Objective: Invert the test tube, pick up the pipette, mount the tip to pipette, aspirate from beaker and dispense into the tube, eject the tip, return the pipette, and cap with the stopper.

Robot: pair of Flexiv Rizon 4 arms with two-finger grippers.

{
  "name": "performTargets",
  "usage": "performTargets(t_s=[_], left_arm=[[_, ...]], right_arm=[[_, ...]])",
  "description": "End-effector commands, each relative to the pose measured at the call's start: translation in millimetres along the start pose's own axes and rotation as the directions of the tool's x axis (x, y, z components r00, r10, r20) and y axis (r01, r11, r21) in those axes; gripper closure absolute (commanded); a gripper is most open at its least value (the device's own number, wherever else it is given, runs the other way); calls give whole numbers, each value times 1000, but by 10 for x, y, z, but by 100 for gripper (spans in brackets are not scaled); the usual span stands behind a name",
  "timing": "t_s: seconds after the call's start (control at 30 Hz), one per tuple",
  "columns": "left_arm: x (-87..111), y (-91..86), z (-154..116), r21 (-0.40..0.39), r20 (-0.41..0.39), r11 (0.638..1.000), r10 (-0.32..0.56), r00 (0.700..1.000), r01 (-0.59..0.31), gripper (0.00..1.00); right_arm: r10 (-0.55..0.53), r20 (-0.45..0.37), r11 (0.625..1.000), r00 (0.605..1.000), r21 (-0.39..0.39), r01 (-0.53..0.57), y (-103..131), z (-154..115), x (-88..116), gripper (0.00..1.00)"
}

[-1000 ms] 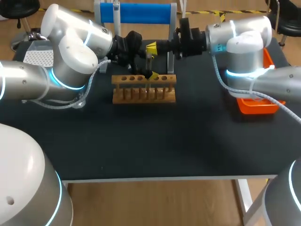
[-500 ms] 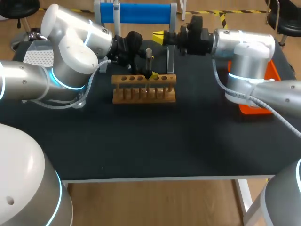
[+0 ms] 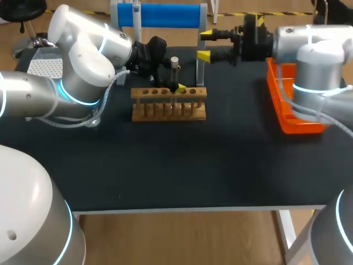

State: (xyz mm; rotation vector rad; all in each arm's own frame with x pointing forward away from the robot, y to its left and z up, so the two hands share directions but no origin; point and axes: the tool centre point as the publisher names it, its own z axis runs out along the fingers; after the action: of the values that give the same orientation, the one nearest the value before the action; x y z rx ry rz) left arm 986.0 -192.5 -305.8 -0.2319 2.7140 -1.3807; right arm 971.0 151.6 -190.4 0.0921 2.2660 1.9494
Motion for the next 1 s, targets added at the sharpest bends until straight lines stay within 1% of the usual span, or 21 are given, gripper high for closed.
performTargets(t_s=[0.03,0.27,0.57,1.0], left_arm=[[-7,-5,-5,-3,-3,1000,-1,1000,1,0],[-7,-5,-5,-3,-3,1000,-1,1000,1,0],[-7,-5,-5,-3,-3,1000,-1,1000,1,0],[78,144,-302,-79,79,996,-44,996,51,0]], right_arm=[[9,20,991,1000,133,-12,-101,-297,104,0],[16,28,971,999,237,-23,-444,-507,242,0],[16,28,971,999,237,-23,-444,-507,242,0],[16,28,971,999,237,-23,-444,-507,242,0]])
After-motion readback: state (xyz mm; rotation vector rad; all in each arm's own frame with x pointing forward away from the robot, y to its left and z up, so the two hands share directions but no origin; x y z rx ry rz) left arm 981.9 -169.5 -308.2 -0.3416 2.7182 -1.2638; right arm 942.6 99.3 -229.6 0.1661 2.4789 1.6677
